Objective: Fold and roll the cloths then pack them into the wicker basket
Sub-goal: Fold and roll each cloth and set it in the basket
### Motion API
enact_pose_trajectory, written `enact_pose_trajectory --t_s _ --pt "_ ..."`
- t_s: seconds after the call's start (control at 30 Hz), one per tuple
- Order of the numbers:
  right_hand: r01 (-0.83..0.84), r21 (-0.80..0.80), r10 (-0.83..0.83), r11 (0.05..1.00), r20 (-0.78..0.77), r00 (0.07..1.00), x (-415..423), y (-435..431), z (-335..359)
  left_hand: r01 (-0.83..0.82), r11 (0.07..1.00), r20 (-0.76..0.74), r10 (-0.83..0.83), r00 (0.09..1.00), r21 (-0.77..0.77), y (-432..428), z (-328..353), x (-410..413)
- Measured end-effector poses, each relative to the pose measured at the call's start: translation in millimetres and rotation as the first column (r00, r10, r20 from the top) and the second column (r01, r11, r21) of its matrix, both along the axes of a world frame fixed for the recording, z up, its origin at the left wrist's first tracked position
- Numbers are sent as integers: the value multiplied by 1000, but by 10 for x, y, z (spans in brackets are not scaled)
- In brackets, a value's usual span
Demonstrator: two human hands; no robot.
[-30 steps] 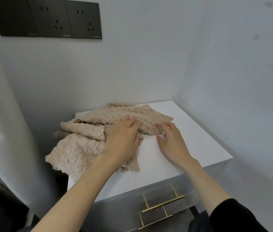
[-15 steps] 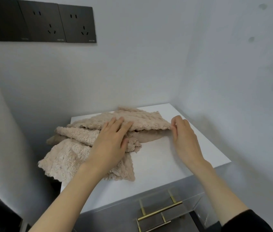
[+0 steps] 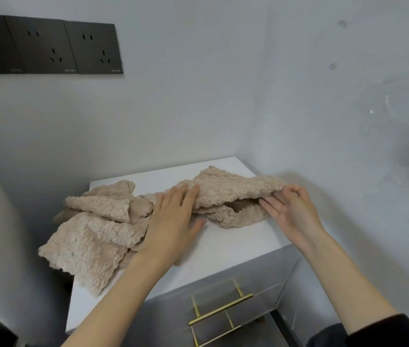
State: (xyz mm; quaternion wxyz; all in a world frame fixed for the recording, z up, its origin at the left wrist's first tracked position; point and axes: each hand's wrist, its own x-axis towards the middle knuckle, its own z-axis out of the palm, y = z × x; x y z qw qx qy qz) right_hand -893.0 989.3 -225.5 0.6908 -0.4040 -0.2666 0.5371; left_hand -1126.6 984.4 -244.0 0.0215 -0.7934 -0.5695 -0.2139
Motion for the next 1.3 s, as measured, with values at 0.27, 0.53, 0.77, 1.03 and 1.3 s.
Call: enact_pose_trajectory --t_s 0.27,0.53,0.77,1.03,1.3 --pt "-265 -86 251 960 681 688 -10 -43 -111 -99 988 258 67 964 115 65 163 46" --pt "-48 -49 60 998 960 275 -258 91 -333 -193 971 624 63 779 143 136 326 -92" --pt "210 134 -148 968 987 55 -354 385 -363 -375 909 815 73 575 183 188 487 -401" --pt "-71 -41 60 997 951 303 -541 653 -326 -336 930 787 93 610 150 243 471 -584" --pt "-71 120 -88 990 934 346 -602 706 -264 -145 981 803 -18 596 129 169 458 -507"
